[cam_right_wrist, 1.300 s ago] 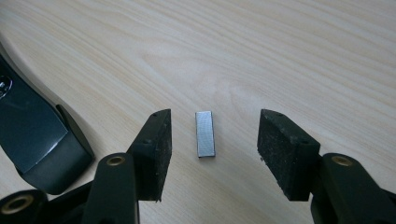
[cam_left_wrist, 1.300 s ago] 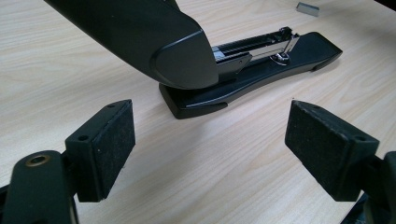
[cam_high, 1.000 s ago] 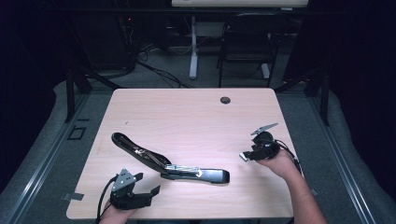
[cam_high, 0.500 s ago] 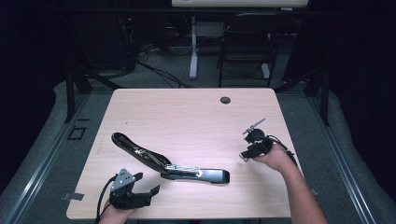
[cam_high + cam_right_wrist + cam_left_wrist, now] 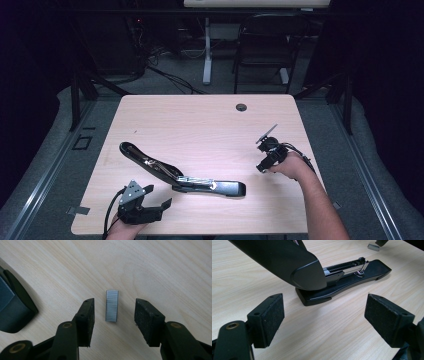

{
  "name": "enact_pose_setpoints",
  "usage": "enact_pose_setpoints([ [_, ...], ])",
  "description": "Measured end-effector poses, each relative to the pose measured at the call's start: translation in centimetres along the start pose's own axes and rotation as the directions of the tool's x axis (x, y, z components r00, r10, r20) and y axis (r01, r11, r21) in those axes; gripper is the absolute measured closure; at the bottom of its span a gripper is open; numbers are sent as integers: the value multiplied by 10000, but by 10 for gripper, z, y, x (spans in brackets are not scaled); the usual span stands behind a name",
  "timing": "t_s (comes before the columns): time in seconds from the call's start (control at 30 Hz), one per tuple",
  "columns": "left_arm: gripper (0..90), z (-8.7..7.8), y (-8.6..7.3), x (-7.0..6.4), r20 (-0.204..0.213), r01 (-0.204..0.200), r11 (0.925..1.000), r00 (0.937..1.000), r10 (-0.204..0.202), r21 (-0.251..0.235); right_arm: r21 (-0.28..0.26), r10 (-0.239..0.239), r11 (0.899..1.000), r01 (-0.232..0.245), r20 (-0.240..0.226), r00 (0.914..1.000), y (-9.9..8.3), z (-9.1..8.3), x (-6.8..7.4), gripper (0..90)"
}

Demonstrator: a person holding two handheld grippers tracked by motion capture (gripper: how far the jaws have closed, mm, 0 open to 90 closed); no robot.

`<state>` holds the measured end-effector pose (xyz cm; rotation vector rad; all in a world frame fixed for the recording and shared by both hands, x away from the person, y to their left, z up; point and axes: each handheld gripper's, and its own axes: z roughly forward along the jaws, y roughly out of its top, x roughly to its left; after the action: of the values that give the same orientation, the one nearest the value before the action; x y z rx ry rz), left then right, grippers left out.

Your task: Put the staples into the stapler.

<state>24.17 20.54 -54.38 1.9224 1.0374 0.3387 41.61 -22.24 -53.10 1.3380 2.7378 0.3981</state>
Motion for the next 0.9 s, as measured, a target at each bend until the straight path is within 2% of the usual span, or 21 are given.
enact_pose_setpoints([
  [0.13,164,0,0,0,55,-61,10000,10000,61,7,303,93,9995,-91,-70,9999,4,3,0,476],
  [0.33,164,0,1,-1,107,-98,10000,9999,98,-11,841,-178,9963,172,64,9998,12,5,2,513],
  [0.37,164,0,1,-1,97,-93,10000,9999,94,-21,569,62,9984,-65,39,10000,11,8,4,525],
  [0.43,163,0,0,-1,105,-94,10000,9999,94,-21,1182,-404,9922,396,51,9992,15,6,3,543],
  [0.47,164,0,1,-1,105,-133,9999,9999,133,-21,990,-260,9948,252,71,9996,15,8,5,544],
  [0.5,164,0,1,-1,100,-133,9999,9999,133,-23,1676,-849,9825,813,142,9963,19,4,3,551],
  [0.53,164,0,1,-1,109,-88,10000,9999,88,-36,1135,-394,9928,385,52,9992,16,8,5,557],
  [0.6,164,0,1,-1,103,-51,10000,9999,52,-58,1038,-288,9942,281,53,9996,17,10,8,575],
  [0.63,164,0,1,-1,99,-77,10000,9999,78,-58,1264,-489,9908,475,79,9988,18,9,7,588],
  [0.67,164,0,1,-1,113,-70,10000,9999,70,-66,1111,-355,9932,341,108,9993,18,11,8,594],
  [0.7,164,0,1,-1,116,-69,10000,9999,70,-68,1373,-520,9893,497,138,9986,19,10,8,600],
  [0.9,165,1,1,-1,104,-80,10000,9999,81,-41,1559,-563,9863,536,128,9983,21,11,8,634],
])
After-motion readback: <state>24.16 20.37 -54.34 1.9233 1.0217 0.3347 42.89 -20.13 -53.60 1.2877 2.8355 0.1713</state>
